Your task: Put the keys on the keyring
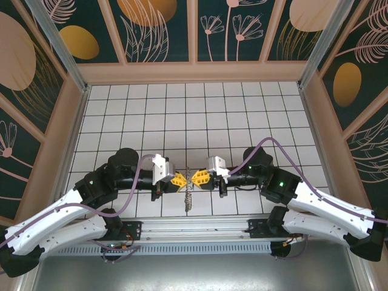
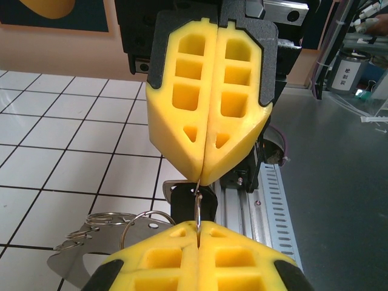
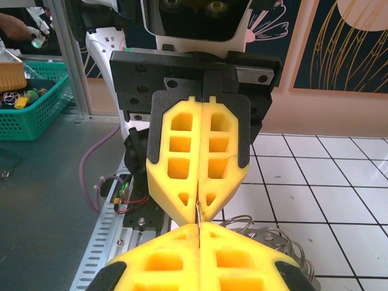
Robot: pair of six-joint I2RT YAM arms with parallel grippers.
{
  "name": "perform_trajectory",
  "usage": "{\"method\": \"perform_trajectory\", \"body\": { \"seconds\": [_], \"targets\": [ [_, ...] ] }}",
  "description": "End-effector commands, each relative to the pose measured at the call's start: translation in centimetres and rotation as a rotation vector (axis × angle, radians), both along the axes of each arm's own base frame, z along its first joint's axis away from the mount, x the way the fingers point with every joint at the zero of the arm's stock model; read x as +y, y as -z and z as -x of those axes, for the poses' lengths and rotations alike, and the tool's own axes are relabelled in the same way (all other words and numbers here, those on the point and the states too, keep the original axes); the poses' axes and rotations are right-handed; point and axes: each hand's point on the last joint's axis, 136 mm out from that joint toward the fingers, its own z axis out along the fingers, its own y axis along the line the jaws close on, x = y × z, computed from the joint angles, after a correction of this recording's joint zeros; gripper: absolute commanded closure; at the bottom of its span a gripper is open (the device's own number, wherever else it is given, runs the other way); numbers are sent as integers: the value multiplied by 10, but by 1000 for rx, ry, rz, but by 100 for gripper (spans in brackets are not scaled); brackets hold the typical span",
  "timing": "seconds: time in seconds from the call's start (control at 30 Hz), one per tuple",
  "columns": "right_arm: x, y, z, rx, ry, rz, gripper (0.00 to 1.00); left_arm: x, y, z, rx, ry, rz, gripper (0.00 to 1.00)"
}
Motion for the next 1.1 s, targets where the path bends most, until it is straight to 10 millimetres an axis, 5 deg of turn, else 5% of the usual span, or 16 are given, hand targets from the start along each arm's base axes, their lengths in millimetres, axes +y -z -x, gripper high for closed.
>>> {"method": "perform_trajectory", "body": {
  "seconds": [0.0, 1.07],
  "targets": [
    [2, -15, 8, -20, -48, -50, 100, -1, -16, 4, -45, 24, 63, 100],
    [1, -13, 10, -16, -55, -39, 100, -1, -17, 5, -44, 30, 65, 100]
  ]
}}
